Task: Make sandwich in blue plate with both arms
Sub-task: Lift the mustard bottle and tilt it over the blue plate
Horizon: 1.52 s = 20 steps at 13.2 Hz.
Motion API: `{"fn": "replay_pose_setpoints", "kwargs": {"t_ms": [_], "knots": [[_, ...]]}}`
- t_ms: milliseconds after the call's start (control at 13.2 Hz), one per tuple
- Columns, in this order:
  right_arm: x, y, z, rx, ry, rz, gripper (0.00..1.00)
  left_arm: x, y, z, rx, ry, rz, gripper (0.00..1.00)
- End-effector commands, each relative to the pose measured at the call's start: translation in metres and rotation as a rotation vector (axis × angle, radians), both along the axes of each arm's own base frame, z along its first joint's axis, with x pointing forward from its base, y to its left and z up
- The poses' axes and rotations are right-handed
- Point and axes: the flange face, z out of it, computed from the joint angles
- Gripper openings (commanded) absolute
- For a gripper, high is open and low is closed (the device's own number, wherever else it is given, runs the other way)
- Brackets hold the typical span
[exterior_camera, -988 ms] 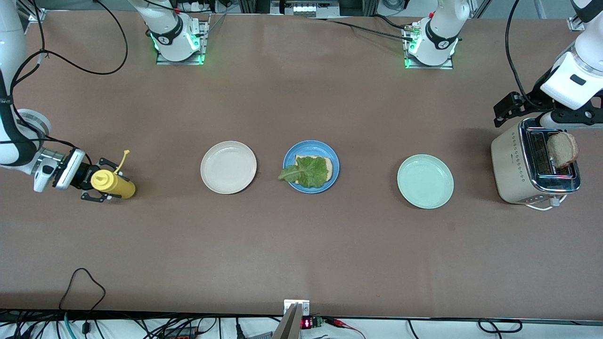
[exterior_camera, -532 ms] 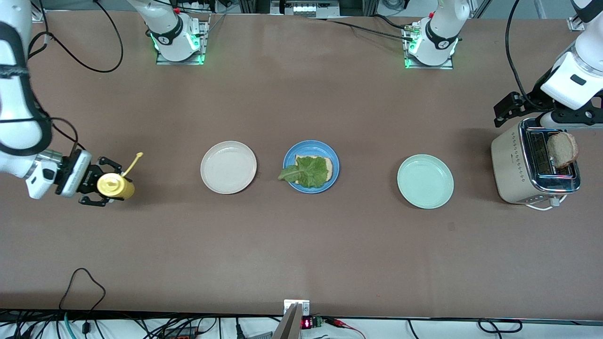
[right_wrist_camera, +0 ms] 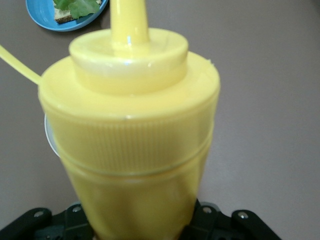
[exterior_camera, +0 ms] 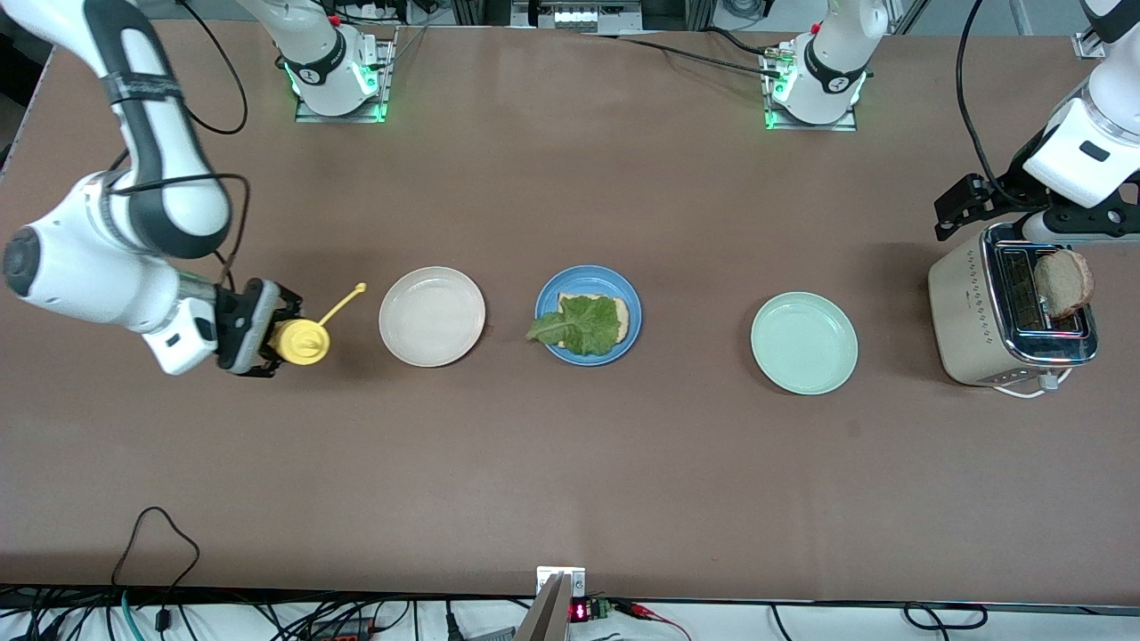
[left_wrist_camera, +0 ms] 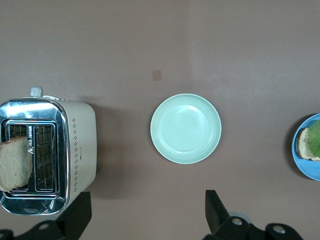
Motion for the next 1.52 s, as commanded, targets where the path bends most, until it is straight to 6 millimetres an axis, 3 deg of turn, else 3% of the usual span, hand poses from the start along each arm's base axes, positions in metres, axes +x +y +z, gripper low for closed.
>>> {"fn": "replay_pose_setpoints", "kwargs": {"t_ms": [0,456,760,1065,1445], "knots": [[-0.016,0.047,0.026,-0.13,-0.01,-0.044,0.0,0.001,0.003,0.004,-0.016,-0.004,0.005,1.0],[-0.048,0.147,0.036,-0.357,-0.06,-0.065,0.0,0.001,0.006,0.004,-0.017,-0.001,0.011,1.0],[-0.091,0.223,0.031,-0.5,-0.094,-0.057,0.0,0.0,0.006,0.004,-0.017,0.001,0.011,1.0],[-0.134,0.292,0.005,-0.623,-0.155,-0.008,0.0,0.0,0.007,0.002,-0.017,0.005,0.013,1.0],[-0.158,0.336,-0.031,-0.669,-0.168,0.042,0.0,0.0,0.008,0.001,-0.017,0.007,0.014,1.0]]}}
